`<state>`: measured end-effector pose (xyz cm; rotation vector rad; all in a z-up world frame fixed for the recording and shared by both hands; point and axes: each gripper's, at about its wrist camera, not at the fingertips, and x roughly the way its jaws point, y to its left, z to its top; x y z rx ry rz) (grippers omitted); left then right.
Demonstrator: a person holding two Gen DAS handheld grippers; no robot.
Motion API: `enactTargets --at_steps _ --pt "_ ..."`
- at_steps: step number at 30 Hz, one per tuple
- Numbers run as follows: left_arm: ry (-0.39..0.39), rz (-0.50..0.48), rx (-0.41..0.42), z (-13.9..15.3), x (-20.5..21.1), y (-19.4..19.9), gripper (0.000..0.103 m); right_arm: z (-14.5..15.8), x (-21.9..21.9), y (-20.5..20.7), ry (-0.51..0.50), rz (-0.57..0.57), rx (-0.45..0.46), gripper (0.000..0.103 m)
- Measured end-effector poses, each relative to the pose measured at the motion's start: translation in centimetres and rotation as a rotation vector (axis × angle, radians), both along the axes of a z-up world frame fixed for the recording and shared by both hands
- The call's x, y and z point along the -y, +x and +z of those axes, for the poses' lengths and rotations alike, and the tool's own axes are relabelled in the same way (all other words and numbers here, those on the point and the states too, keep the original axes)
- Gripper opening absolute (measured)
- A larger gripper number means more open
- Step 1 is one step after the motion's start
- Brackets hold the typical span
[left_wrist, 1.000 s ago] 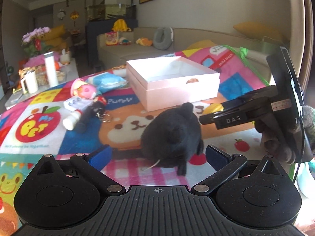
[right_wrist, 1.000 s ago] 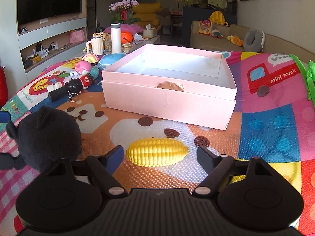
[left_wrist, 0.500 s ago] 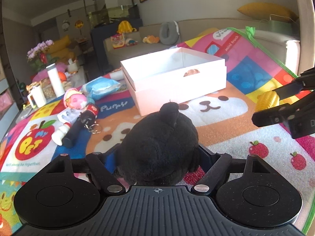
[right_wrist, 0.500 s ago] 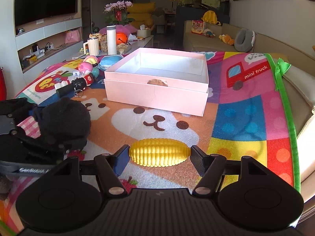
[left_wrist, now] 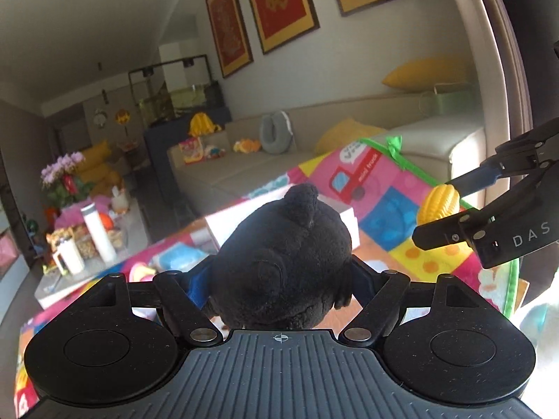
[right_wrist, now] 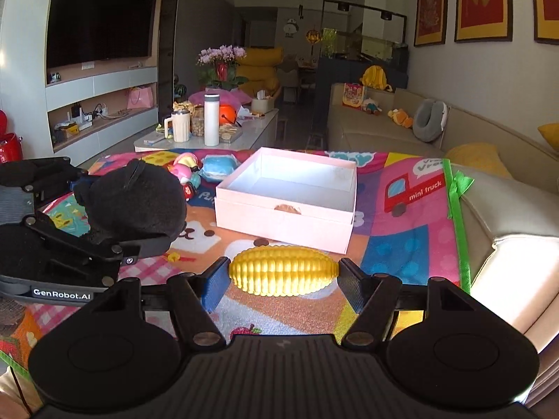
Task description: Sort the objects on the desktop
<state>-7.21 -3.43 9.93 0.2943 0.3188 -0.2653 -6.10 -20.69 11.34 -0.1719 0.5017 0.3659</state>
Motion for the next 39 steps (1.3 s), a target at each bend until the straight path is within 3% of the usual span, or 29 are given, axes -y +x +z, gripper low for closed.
enactTargets --at_steps 5,11,13,14,16,18,24,30,35,39 --pt "-0.096 0.010 0.013 2.7 -0.2 5.5 0.083 3.3 1.3 3.1 0.059 -0.069 0.068 0.067" --pt "-0.200 -0.022 0.021 4.6 0.4 15.5 0.083 8.1 1.7 12.9 0.158 -0.126 0.108 0.067" --pt "-0.237 -0.034 0.027 4.5 0.4 18.6 0.088 8.8 1.7 16.7 0.200 -0.150 0.090 0.067" --pt "-0.240 -0.052 0.030 4.3 0.3 19.7 0.098 8.9 1.8 18.4 0.219 -0.158 0.076 0.068" --pt "-0.228 -0.055 0.015 3.5 -0.3 21.0 0.100 8.5 1.7 21.9 0.262 -0.126 0.022 0.085" --pt "-0.218 0.005 -0.018 2.4 -1.7 21.1 0.100 7.6 1.5 24.2 0.288 -0.118 -0.026 0.088" --pt "-0.166 0.097 -0.137 -2.8 -7.3 17.2 0.102 4.1 -0.4 28.4 0.241 -0.137 -0.107 0.088" --pt "-0.266 0.164 -0.216 -6.8 -11.5 13.8 0.102 1.7 -4.9 30.9 0.164 -0.143 -0.184 0.088" --pt "-0.320 0.119 -0.228 -8.7 -12.9 13.3 0.103 1.6 -11.0 34.1 0.088 -0.086 -0.270 0.088" --pt "-0.410 0.103 -0.256 -9.5 -14.3 13.5 0.103 1.1 -15.4 38.8 0.013 -0.121 -0.364 0.088"
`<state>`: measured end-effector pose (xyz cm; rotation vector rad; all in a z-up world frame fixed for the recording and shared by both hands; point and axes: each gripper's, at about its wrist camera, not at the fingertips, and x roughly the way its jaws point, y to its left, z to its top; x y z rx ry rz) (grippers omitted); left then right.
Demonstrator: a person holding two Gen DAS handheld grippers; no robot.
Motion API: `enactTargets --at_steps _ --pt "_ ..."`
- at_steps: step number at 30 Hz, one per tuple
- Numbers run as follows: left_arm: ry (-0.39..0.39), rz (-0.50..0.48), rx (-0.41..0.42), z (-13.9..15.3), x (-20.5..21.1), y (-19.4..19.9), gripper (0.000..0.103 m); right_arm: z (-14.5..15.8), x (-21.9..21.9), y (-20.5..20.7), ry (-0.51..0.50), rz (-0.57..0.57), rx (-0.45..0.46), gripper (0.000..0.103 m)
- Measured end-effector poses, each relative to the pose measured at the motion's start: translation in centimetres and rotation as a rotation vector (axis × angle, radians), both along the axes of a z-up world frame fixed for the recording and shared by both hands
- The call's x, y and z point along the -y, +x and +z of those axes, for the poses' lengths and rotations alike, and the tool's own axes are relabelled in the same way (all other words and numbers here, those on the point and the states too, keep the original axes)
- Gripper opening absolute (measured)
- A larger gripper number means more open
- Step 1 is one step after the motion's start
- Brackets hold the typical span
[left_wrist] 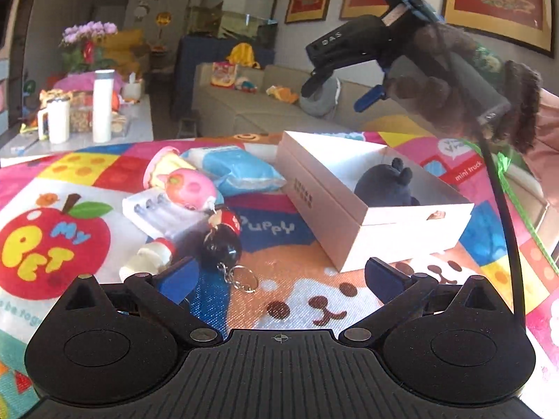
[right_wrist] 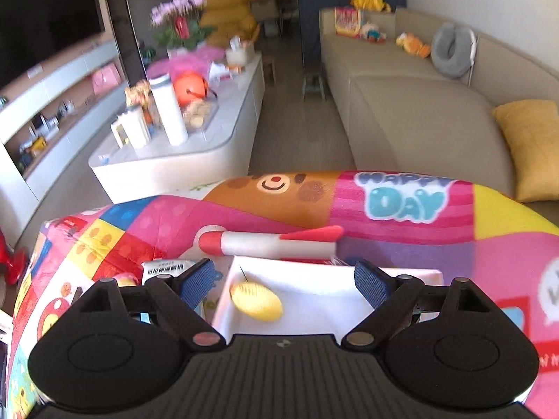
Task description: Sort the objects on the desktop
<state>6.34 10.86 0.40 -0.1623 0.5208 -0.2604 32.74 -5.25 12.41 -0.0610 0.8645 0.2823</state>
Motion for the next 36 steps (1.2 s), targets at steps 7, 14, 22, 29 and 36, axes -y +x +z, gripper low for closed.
enactTargets --at_steps 7,14,22,29,36 --pt "-0.131 0.033 -0.045 -0.4 -1.6 0.6 0.103 -3.6 -4.2 5.8 -0.128 -0.087 -0.120 0.061" --pt "-0.170 0.093 -0.038 -0.2 -2.4 0.6 0.103 -6.2 -1.5 7.9 -0.001 -0.337 -0.142 0.061" --pt "-0.149 0.253 0.009 1.9 -4.6 -0.4 0.103 -5.3 -2.7 6.2 0.024 -0.263 -0.066 0.000" --pt "-0.085 0.234 0.049 3.1 -3.3 -2.7 0.103 2.5 -2.6 -0.8 0.035 -0.083 0.136 0.000" --pt "0.063 0.269 0.049 3.0 -4.5 -2.9 0.103 -1.3 1.0 3.4 0.156 -0.291 -0.121 0.038"
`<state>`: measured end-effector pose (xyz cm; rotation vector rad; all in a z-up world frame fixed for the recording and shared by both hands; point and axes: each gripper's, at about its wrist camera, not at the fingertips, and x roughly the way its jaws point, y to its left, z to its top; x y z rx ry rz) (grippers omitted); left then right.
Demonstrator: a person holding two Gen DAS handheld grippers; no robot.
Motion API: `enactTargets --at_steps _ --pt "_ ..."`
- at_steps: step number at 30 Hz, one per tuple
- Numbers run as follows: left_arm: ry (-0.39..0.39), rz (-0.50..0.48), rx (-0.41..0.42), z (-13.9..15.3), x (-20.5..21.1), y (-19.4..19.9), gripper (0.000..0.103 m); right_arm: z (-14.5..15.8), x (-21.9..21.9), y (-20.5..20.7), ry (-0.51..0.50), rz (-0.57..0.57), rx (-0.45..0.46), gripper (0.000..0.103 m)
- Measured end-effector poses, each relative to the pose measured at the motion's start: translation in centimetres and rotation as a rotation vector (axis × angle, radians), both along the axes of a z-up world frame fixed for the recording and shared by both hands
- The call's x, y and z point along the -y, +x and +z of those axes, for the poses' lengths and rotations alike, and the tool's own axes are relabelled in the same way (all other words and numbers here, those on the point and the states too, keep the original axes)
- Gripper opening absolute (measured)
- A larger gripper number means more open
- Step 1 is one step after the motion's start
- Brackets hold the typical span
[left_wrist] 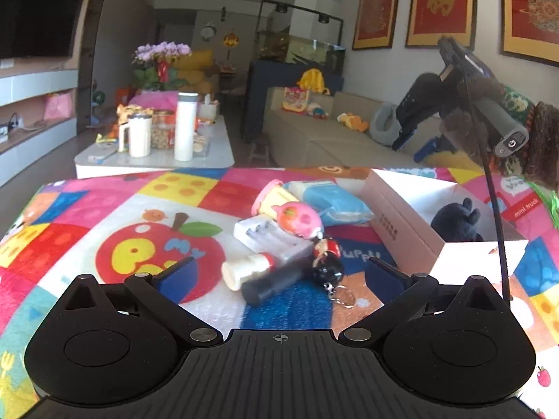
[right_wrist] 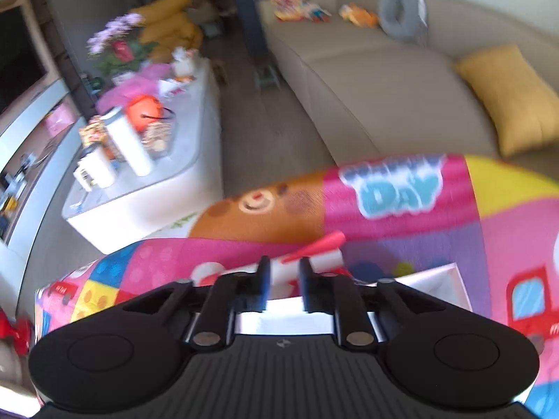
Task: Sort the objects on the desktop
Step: 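Grasp the red-and-white foam rocket with the right tool and lift it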
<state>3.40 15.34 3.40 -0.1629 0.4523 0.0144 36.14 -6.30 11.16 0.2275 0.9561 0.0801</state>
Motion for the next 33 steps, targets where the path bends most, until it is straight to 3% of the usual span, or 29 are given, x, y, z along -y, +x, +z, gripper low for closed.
enactTargets --at_steps 2,6,8,12,15,18,23,28,33 --pt "-0.012 0.012 0.017 0.4 -1.2 -0.1 0.103 -2.3 0.7 2.0 0.038 -0.081 -0.052 0.046" --pt "-0.052 0.019 0.029 0.6 -3.1 0.0 0.103 -5.9 1.1 5.3 0.074 -0.193 -0.111 0.046" --pt "-0.067 0.012 0.021 0.4 -3.4 0.3 0.103 -6.8 0.1 6.3 0.031 -0.205 -0.114 0.046" --pt "-0.079 0.006 0.011 -0.3 -3.5 0.5 0.103 -6.9 -2.2 6.3 -0.044 -0.132 -0.072 0.024" --pt "-0.086 0.015 0.009 -0.3 -3.4 0.3 0.103 -4.7 -3.8 4.5 -0.113 -0.053 0.047 0.012" --pt "-0.083 0.015 0.020 0.2 -2.8 -0.5 0.103 -0.9 -4.7 1.4 -0.174 0.026 0.201 0.007" --pt "-0.074 0.006 0.062 1.6 -1.4 -2.2 0.103 6.3 -4.2 -6.0 -0.188 0.114 0.418 0.003" --pt "-0.069 -0.026 0.090 3.2 1.1 -3.8 0.103 12.6 -0.9 -16.3 -0.159 0.209 0.608 0.003" --pt "-0.054 -0.082 0.094 4.2 3.5 -5.1 0.103 16.6 5.1 -25.7 -0.021 0.283 0.655 0.003"
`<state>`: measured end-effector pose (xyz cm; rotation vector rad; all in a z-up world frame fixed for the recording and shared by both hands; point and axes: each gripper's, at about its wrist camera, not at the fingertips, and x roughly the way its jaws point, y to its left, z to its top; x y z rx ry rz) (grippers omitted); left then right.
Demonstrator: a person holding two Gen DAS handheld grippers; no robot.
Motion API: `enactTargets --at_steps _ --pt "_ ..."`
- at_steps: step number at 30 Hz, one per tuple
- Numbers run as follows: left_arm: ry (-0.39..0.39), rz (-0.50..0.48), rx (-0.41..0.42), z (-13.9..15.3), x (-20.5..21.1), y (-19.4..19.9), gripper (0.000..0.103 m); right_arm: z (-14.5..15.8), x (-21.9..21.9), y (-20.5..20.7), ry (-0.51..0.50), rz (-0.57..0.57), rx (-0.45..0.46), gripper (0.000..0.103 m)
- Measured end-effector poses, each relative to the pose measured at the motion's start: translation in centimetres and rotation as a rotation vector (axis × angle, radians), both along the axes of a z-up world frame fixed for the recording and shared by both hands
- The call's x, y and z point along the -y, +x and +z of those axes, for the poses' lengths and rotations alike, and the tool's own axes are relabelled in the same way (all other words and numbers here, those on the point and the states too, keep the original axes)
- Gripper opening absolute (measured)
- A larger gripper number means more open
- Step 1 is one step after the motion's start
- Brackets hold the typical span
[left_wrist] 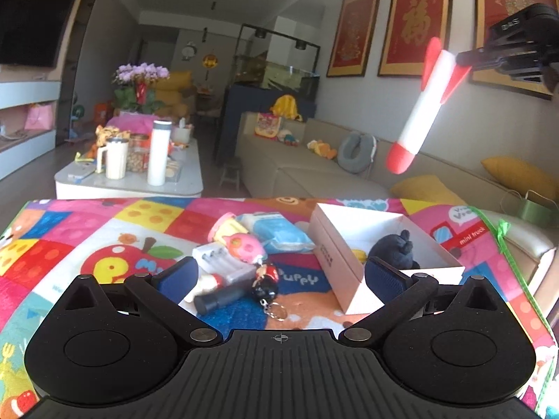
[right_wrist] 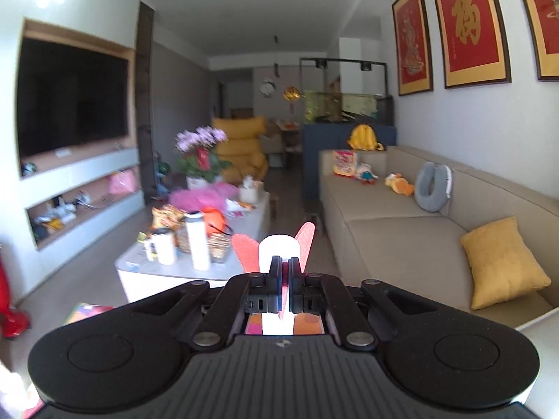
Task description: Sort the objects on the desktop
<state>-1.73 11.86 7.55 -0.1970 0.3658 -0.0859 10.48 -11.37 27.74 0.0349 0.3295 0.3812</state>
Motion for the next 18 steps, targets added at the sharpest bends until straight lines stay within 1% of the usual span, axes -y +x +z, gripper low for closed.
enactTargets --at_steps 2,4,6,8,10,11,12,13,14,16,18 --pt "-0.003 -0.015 -0.031 -0.5 0.8 -0.2 0.103 -0.2 2.8 -2.5 0.081 0.036 -0.057 0.003" --pt "-0.017 -0.036 -0.070 -1.3 1.6 -0.4 0.103 -2.0 5.7 -4.1 0.191 0.060 -0.156 0.003" --pt "-0.014 -0.059 -0.111 -2.2 2.7 -0.5 0.103 -5.1 8.1 -4.7 0.291 0.064 -0.265 0.003" --pt "0.014 -0.088 -0.146 -3.0 4.0 -0.6 0.103 -9.3 10.4 -4.5 0.394 0.062 -0.385 0.003" --pt "0.049 -0.122 -0.169 -3.6 5.2 -0.8 0.103 -14.0 12.3 -3.9 0.477 0.016 -0.495 0.004" --pt "0.064 -0.135 -0.176 -3.9 5.7 -0.8 0.103 -15.7 13.1 -3.9 0.496 -0.013 -0.520 0.007" --pt "0.077 -0.141 -0.183 -4.2 6.2 -0.7 0.103 -17.7 13.5 -3.9 0.498 -0.070 -0.527 0.007" --pt "0.088 -0.135 -0.192 -4.5 6.6 -0.5 0.103 -18.9 13.8 -4.5 0.478 -0.108 -0.509 0.008" --pt "0.096 -0.122 -0.204 -4.8 6.8 -0.2 0.103 -19.5 14.1 -4.8 0.451 -0.134 -0.489 0.010" --pt "0.111 -0.096 -0.209 -5.2 7.1 0.4 0.103 -20.3 14.7 -5.6 0.376 -0.184 -0.424 0.027" --pt "0.131 -0.060 -0.187 -5.2 7.0 1.2 0.103 -20.5 14.7 -6.7 0.272 -0.239 -0.325 0.074"
